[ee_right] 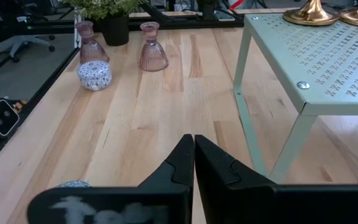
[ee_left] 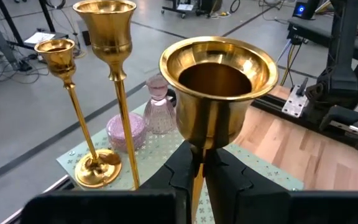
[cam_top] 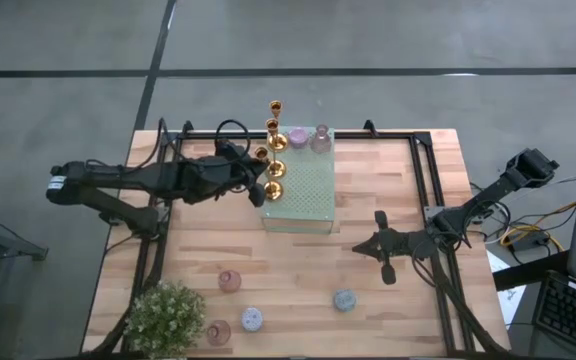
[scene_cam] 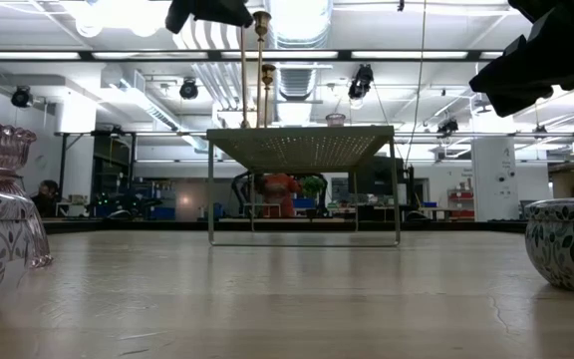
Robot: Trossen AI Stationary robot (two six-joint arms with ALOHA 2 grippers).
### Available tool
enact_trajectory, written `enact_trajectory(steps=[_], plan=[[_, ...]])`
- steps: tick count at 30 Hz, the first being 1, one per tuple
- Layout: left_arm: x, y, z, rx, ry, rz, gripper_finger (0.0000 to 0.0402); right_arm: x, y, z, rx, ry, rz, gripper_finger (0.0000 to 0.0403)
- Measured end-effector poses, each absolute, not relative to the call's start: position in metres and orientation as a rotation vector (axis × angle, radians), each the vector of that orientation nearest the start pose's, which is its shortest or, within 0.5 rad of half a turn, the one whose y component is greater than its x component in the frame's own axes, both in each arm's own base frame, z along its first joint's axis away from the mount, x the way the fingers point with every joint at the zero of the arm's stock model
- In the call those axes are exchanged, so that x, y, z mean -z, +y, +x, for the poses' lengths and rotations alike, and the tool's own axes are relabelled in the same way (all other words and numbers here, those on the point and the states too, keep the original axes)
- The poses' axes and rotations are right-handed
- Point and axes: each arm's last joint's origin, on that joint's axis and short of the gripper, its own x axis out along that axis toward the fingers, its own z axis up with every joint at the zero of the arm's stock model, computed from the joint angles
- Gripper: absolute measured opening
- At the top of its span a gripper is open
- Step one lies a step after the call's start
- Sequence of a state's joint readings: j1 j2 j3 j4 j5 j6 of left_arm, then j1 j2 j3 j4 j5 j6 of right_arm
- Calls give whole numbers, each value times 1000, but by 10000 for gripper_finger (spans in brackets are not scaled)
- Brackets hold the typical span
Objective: Pick & Place candle stick holders
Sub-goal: Put the metal gold candle holder on the shelf
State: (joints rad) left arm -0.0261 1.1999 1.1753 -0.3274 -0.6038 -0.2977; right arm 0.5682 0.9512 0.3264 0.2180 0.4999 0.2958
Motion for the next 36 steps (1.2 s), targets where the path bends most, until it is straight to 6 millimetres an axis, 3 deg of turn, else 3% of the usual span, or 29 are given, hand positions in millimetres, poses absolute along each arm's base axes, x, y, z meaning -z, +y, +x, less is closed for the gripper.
enact_trajectory(steps=[31, 36], plan=[[-364, 10, 270, -591, 260, -179, 32, -187, 89, 164, -16, 356, 86, 8], [-359, 10, 270, -576, 299, -167, 52, -187, 89, 164, -16, 356, 85, 8]])
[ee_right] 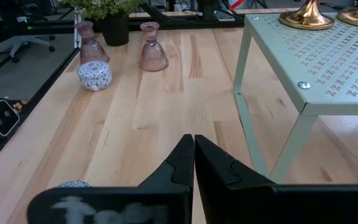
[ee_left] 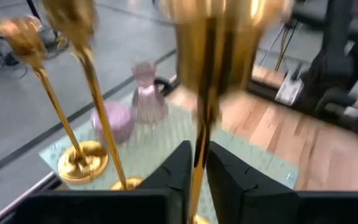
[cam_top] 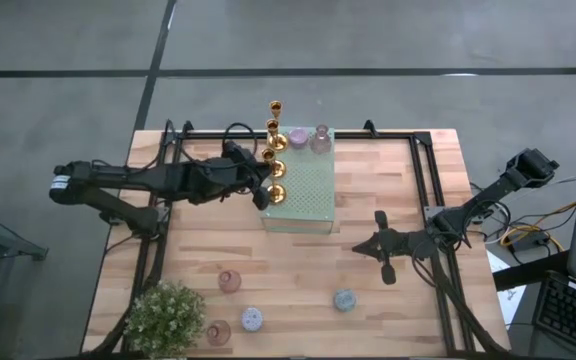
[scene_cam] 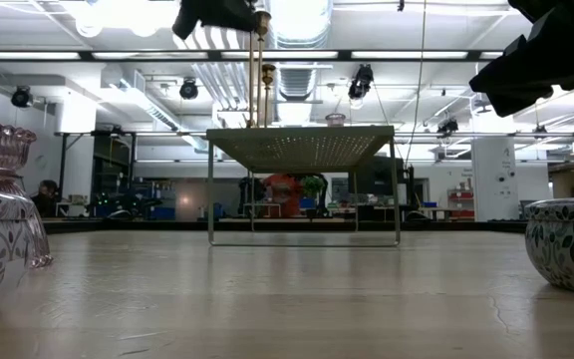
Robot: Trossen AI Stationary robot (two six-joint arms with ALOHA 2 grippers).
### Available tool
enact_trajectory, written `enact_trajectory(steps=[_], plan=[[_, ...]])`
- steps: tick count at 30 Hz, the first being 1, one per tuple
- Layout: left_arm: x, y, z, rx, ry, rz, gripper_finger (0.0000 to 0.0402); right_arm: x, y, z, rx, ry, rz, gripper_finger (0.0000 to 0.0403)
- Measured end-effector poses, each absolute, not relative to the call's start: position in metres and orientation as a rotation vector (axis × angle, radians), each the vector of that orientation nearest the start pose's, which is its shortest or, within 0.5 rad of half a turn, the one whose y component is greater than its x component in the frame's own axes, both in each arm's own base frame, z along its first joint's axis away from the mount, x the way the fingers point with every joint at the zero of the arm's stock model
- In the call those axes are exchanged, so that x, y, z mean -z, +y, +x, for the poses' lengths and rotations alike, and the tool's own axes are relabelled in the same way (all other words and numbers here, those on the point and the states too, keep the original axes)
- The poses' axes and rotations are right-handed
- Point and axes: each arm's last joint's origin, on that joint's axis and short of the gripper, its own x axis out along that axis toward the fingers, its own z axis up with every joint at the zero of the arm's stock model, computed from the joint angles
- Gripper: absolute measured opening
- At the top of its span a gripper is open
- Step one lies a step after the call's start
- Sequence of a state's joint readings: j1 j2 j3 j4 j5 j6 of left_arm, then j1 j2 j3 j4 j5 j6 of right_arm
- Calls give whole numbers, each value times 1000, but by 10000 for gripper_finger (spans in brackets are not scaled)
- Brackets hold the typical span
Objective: Pick & Place candle stick holders
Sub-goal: Put the metal gold candle holder on the shelf, then move the top pink glass candle holder
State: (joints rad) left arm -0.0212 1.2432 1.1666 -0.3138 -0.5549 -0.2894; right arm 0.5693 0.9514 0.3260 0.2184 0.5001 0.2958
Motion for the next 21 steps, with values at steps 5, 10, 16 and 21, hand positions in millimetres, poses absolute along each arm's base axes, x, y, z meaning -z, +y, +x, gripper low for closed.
enact_trajectory(steps=[5, 10, 16, 21], plan=[[-361, 9, 270, -574, 280, -174, 95, -187, 89, 164, -16, 356, 85, 8], [-361, 8, 269, -504, 310, -185, 135, -186, 88, 164, -15, 357, 87, 8], [-358, 3, 260, -443, 390, -187, 162, -186, 88, 164, -15, 359, 87, 8], [-354, -2, 254, -423, 454, -187, 165, -186, 88, 164, -15, 359, 86, 8]])
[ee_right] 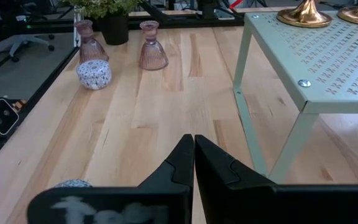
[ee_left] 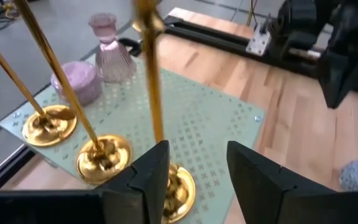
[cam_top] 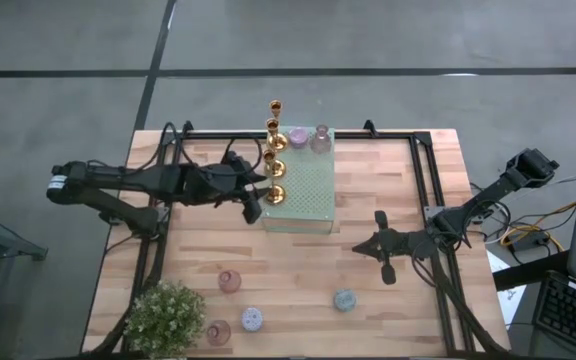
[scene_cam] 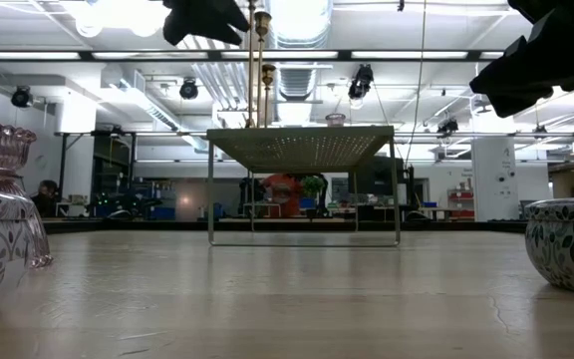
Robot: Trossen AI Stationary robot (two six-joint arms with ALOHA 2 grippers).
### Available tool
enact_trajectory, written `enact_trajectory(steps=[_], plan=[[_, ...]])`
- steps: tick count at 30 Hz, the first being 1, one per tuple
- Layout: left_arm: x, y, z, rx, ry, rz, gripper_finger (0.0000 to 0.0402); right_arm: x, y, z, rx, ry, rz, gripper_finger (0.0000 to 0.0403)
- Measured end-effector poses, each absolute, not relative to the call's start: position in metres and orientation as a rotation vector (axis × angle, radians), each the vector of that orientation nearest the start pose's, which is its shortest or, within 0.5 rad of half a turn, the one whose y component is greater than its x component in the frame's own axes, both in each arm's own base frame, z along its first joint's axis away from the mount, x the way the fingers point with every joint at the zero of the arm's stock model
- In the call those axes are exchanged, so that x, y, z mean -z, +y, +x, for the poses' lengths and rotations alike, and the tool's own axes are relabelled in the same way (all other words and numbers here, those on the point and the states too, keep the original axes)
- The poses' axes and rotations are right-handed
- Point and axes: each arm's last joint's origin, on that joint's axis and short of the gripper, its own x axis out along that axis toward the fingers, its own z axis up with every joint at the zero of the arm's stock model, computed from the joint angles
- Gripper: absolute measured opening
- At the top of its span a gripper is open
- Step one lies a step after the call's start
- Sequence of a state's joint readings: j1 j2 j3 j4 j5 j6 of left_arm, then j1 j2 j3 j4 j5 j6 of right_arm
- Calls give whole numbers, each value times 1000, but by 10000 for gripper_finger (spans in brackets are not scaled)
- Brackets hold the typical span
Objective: Pick & Place candle stick holders
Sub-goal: Move the top pink glass candle holder
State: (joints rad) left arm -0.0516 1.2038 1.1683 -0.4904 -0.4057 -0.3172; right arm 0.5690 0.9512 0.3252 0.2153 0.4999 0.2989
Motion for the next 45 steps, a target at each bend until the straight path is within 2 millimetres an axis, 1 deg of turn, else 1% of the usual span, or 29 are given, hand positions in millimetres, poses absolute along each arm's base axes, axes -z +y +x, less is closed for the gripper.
enact_trajectory(steps=[11, 19, 23, 29, 32, 36, 45], plan=[[-348, -21, 252, -356, 494, -163, 165, -186, 88, 164, -12, 359, 95, 8], [-342, -49, 256, -269, 513, -161, 165, -186, 88, 164, -13, 359, 95, 8], [-337, -65, 256, -212, 535, -128, 165, -186, 88, 164, -13, 359, 97, 8], [-331, -89, 253, -123, 573, -85, 165, -186, 89, 164, -13, 360, 99, 8], [-328, -100, 247, -67, 619, -77, 165, -186, 88, 164, -13, 360, 102, 8], [-319, -109, 236, -61, 714, -137, 165, -186, 88, 164, -13, 359, 102, 8], [-285, -126, 219, -79, 859, -312, 165, -186, 88, 164, -12, 358, 103, 8]])
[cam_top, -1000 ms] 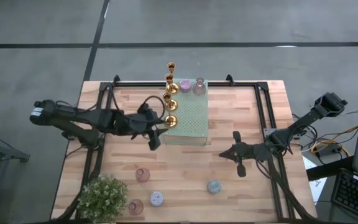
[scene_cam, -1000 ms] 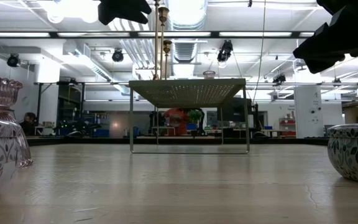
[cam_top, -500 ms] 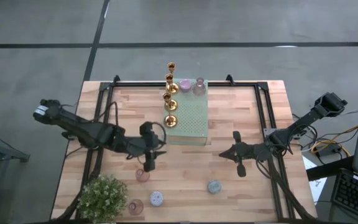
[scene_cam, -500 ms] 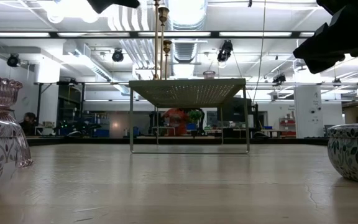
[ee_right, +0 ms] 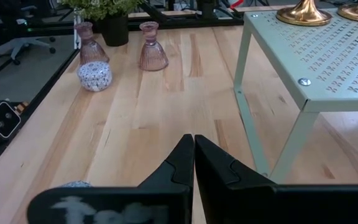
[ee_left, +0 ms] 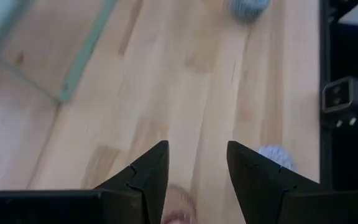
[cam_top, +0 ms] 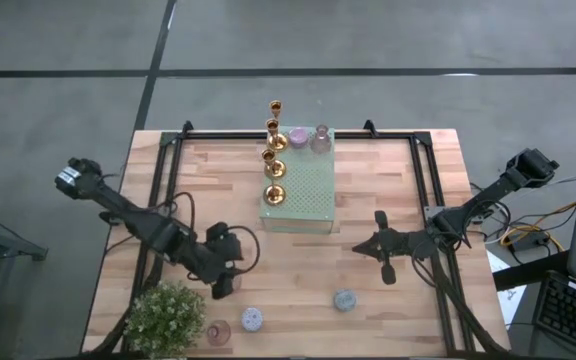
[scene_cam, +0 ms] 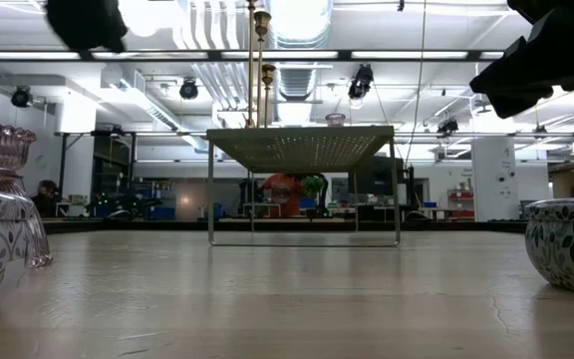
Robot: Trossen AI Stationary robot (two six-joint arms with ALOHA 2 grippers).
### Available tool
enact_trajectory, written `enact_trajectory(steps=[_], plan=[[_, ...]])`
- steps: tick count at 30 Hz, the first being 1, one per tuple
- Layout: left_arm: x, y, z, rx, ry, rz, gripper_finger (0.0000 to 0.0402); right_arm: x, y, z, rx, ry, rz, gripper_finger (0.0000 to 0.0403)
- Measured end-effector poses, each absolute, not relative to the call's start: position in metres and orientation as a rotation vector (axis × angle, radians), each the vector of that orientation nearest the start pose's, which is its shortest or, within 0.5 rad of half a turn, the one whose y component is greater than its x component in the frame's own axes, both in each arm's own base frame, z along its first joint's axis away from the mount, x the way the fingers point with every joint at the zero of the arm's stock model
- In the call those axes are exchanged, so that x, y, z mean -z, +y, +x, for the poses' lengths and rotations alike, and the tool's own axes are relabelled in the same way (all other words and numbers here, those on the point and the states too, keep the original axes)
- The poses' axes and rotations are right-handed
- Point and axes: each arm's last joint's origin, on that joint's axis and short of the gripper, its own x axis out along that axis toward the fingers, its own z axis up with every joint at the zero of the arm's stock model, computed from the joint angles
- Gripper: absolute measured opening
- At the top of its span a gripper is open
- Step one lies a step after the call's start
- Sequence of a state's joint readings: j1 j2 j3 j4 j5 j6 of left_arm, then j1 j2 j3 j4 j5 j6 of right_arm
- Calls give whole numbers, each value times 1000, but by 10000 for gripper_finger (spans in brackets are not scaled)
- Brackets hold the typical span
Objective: Pick & Place candle stick holders
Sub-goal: Move the top pink glass candle holder
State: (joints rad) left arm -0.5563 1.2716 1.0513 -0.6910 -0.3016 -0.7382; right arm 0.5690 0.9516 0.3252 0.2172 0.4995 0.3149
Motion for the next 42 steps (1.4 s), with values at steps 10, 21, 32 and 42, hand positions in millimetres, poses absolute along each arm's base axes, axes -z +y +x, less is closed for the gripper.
enact_trajectory(steps=[10, 21, 32, 42], plan=[[-248, -119, 197, -236, 1104, -383, 165, -187, 89, 164, -13, 355, 105, 8], [-242, -120, 195, -237, 1146, -449, 160, -187, 88, 164, -12, 354, 106, 8], [-220, -122, 194, -192, 1160, -545, 137, -187, 88, 164, -12, 354, 106, 8], [-211, -123, 196, -182, 1103, -565, 132, -187, 88, 164, -12, 353, 106, 8]])
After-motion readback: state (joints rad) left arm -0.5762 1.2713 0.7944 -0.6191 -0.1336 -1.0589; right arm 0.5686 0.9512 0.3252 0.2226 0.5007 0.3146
